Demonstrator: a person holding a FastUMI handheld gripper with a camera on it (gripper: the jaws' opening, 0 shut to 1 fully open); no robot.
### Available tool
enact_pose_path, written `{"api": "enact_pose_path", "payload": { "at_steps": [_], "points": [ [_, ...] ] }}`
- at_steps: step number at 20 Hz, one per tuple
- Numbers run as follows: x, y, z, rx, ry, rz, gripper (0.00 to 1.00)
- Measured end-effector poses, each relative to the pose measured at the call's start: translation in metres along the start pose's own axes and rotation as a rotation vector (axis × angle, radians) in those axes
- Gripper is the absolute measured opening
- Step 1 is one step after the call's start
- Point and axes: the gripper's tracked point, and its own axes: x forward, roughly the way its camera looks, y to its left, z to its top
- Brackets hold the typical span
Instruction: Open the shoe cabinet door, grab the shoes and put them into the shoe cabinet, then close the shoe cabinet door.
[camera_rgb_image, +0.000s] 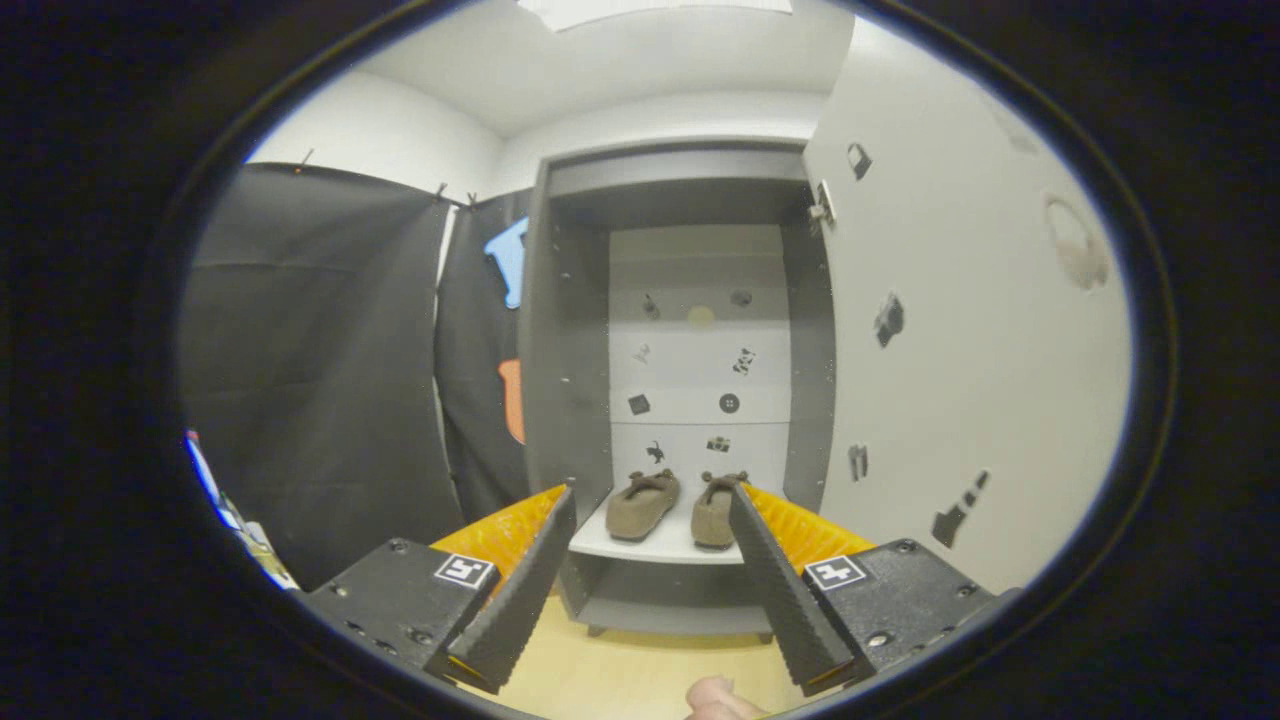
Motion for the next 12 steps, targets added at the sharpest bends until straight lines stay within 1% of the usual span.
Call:
{"api": "enact_pose_path", "payload": {
  "at_steps": [2,5,12],
  "points": [
    [-0.033,0.007,0.002,0.016,0.016,0.018,0.98],
    [-0.077,0.011,0.013,0.036,0.026,0.08,0.98],
    [-0.154,-0.053,0.042,0.016,-0.033,0.011,0.98]
  ]
}}
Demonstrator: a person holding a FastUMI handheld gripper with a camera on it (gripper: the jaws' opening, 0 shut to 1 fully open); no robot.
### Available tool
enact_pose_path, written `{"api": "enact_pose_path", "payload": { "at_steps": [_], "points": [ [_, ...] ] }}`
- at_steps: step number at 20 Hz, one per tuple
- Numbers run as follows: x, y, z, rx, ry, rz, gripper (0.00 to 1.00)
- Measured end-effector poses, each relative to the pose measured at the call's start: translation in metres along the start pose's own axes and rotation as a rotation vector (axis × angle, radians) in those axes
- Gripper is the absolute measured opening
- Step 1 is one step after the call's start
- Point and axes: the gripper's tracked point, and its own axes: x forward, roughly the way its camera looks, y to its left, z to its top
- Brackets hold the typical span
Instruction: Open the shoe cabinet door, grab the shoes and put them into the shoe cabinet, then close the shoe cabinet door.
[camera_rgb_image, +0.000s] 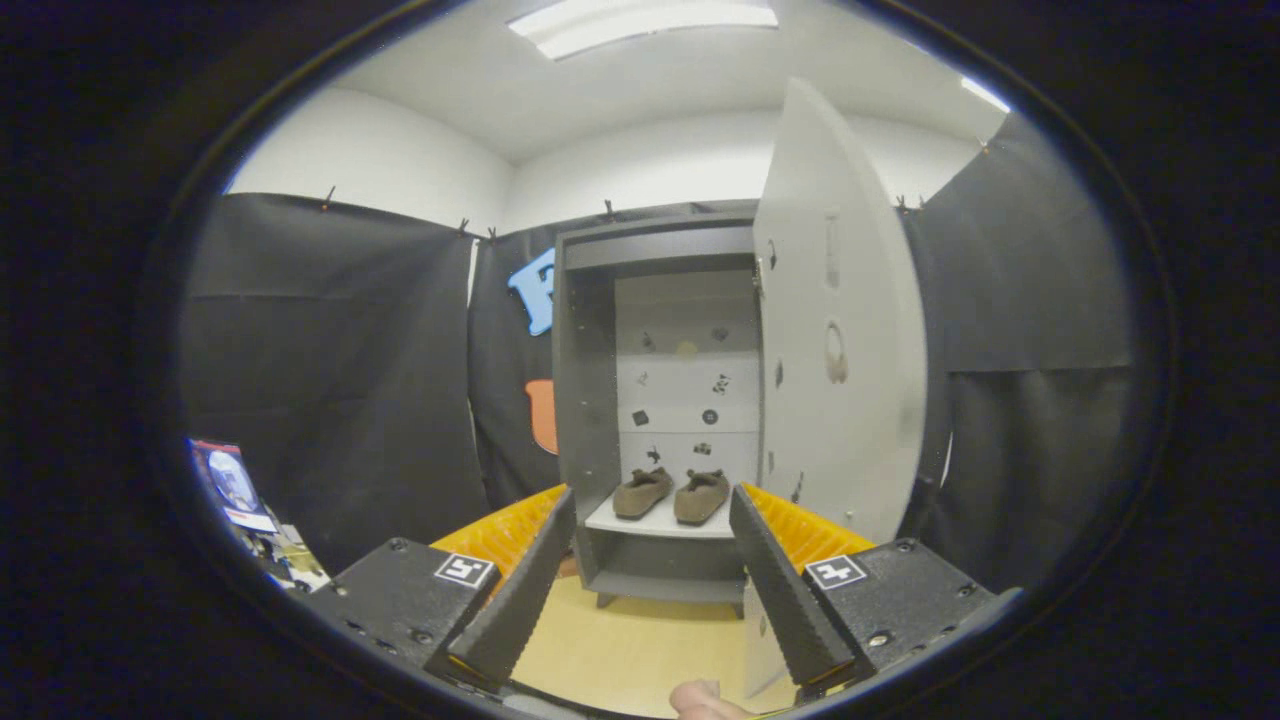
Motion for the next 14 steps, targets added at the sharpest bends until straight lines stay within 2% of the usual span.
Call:
{"api": "enact_pose_path", "payload": {
  "at_steps": [6,14],
  "points": [
    [-0.072,-0.053,0.031,-0.052,-0.085,-0.071,0.98],
    [-0.139,-0.138,0.033,-0.134,-0.093,-0.2,0.98]
  ]
}}
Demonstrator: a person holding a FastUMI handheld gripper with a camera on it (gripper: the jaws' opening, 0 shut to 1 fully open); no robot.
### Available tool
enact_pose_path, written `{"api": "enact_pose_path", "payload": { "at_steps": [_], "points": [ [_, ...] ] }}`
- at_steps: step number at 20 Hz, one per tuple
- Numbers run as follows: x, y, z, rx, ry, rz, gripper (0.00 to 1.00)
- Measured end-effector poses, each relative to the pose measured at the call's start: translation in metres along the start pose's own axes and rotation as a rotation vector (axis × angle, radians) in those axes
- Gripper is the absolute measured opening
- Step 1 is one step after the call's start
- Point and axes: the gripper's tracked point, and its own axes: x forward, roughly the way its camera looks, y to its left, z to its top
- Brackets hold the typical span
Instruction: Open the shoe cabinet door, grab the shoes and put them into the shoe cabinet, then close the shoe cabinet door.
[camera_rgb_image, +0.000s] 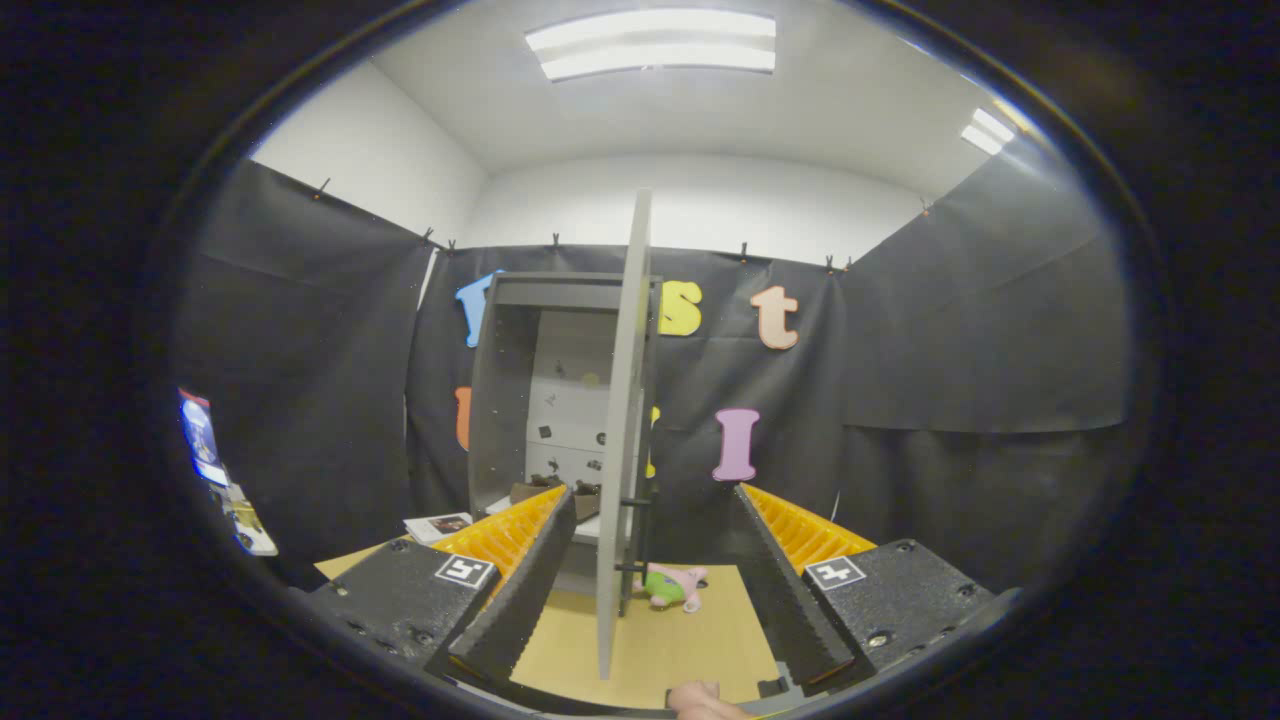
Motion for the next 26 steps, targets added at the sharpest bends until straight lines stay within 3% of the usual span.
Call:
{"api": "enact_pose_path", "payload": {
  "at_steps": [6,11,17,26],
  "points": [
    [0.017,-0.085,-0.015,-0.073,0.03,-0.16,0.98],
    [0.051,-0.121,-0.029,-0.115,0.036,-0.262,0.98],
    [0.109,-0.141,-0.059,-0.098,0.08,-0.273,1.0],
    [0.176,-0.116,-0.102,0.017,0.14,-0.181,1.0]
  ]
}}
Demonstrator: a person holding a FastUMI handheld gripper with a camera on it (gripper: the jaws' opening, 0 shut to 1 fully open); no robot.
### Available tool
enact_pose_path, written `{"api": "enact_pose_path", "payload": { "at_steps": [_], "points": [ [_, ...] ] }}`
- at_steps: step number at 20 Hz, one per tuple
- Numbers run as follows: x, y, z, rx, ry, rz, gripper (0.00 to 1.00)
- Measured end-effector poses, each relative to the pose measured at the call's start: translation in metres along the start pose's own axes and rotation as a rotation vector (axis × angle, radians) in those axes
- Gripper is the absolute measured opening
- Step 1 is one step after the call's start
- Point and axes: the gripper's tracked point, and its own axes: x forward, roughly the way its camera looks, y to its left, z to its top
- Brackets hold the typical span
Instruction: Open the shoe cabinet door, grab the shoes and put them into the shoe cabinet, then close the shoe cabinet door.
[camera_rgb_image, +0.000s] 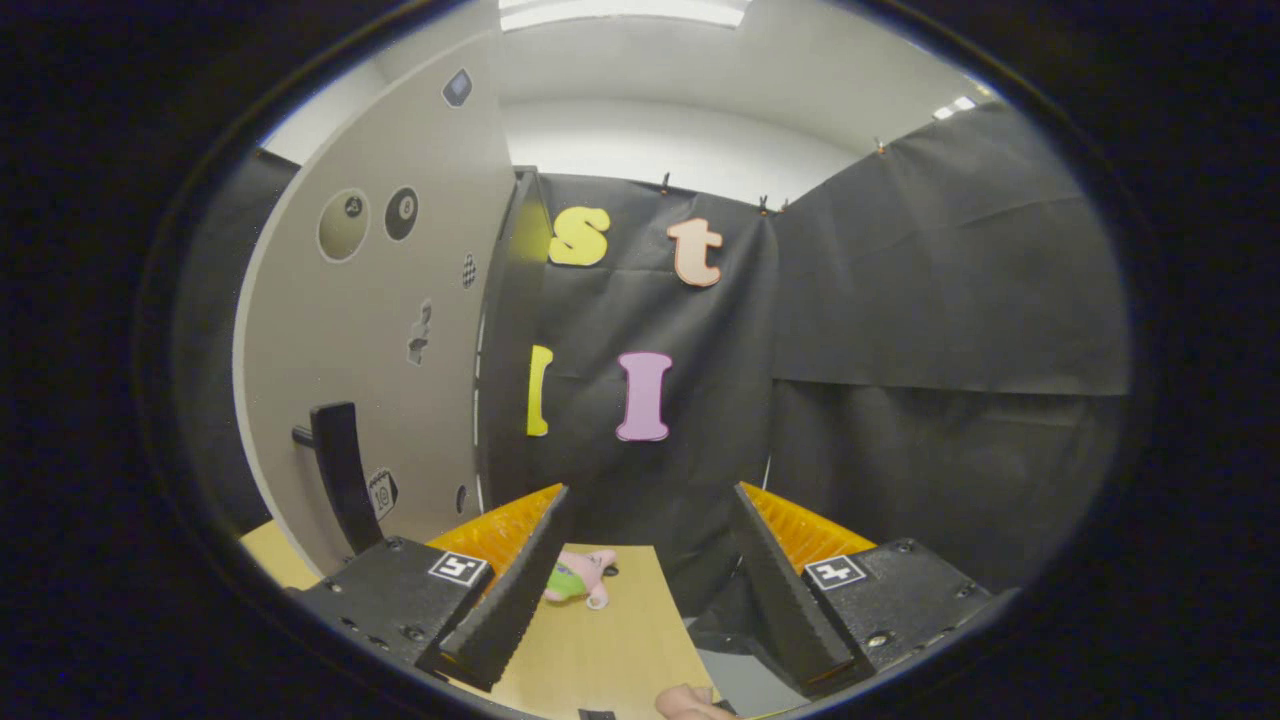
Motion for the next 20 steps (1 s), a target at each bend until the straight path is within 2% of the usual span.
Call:
{"api": "enact_pose_path", "payload": {
  "at_steps": [3,7,11,15,20],
  "points": [
    [0.011,0.011,-0.005,0.031,0.015,0.04,1.0],
    [0.009,0.042,-0.012,0.081,0.038,0.141,1.0],
    [0.0,0.073,-0.018,0.055,0.057,0.221,1.0],
    [-0.006,0.073,-0.016,0.057,0.039,0.181,0.97],
    [-0.005,0.079,-0.016,0.064,0.041,0.176,0.97]
  ]
}}
